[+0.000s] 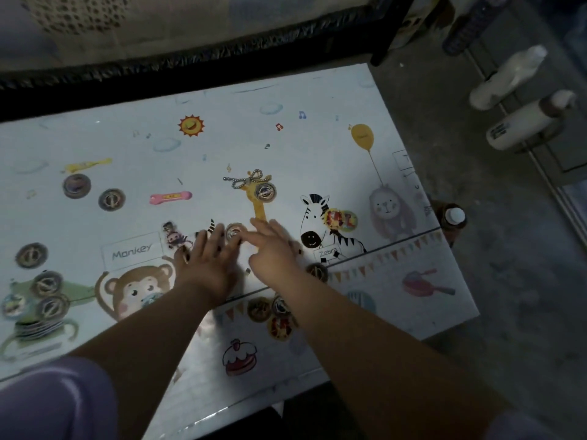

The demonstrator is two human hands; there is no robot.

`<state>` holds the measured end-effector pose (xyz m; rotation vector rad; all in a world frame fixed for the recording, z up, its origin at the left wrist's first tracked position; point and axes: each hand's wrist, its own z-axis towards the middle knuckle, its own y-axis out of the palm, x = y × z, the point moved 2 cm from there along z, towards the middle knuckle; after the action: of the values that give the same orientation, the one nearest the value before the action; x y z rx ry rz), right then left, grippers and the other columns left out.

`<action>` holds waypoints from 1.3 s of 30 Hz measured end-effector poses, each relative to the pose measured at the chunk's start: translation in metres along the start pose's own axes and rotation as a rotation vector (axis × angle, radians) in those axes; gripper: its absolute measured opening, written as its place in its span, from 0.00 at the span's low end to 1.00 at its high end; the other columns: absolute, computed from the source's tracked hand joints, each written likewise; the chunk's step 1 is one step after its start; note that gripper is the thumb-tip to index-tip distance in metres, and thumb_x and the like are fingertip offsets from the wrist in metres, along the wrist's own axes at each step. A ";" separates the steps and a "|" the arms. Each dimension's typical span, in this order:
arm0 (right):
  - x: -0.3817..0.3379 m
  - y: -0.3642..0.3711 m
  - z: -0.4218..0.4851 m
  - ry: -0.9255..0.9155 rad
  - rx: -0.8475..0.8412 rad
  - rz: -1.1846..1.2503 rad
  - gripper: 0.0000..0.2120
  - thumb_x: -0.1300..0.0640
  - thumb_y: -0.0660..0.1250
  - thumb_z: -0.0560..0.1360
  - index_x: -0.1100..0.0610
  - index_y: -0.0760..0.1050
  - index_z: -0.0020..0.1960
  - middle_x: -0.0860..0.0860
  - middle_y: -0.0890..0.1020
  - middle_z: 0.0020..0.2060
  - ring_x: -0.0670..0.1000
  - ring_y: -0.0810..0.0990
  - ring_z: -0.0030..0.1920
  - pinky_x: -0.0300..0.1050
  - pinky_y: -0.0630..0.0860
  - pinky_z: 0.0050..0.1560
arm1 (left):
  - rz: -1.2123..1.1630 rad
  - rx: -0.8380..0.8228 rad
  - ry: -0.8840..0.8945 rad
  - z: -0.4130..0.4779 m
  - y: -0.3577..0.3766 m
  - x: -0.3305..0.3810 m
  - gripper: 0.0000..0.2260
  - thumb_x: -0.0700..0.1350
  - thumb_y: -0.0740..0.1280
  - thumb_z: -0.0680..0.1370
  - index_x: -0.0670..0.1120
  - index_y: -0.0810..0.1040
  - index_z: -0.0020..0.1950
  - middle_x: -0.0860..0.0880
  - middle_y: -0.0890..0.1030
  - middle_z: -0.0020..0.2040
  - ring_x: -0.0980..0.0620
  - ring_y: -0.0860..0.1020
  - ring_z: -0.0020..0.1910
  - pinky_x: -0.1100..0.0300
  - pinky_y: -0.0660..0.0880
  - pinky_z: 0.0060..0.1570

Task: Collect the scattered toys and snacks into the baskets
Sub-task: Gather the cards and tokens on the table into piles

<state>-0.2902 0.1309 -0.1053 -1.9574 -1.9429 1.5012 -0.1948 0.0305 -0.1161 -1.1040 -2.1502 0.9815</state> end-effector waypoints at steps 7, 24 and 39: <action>0.080 -0.079 0.007 0.523 0.307 -0.122 0.33 0.61 0.57 0.76 0.47 0.49 0.76 0.50 0.44 0.77 0.57 0.45 0.77 0.63 0.58 0.70 | -0.001 0.104 -0.149 -0.013 0.006 -0.036 0.32 0.59 0.53 0.79 0.52 0.43 0.78 0.50 0.38 0.78 0.47 0.40 0.78 0.40 0.45 0.73; 0.011 -0.048 0.023 0.038 0.245 -0.217 0.20 0.65 0.63 0.72 0.59 0.73 0.64 0.57 0.72 0.61 0.58 0.72 0.62 0.48 0.73 0.53 | -0.025 0.234 0.046 -0.020 0.006 -0.026 0.32 0.62 0.40 0.70 0.57 0.68 0.70 0.53 0.62 0.76 0.47 0.61 0.74 0.45 0.53 0.68; 0.012 0.007 0.003 0.200 0.212 -0.150 0.17 0.54 0.76 0.66 0.54 0.80 0.54 0.55 0.77 0.51 0.56 0.77 0.51 0.45 0.75 0.50 | -0.231 0.203 -0.013 -0.004 -0.002 -0.005 0.26 0.52 0.65 0.75 0.53 0.65 0.72 0.52 0.64 0.72 0.48 0.63 0.71 0.50 0.60 0.64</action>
<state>-0.2896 0.1367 -0.1184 -1.7574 -1.7287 1.3538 -0.1901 0.0271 -0.1128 -0.7373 -2.0787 1.0718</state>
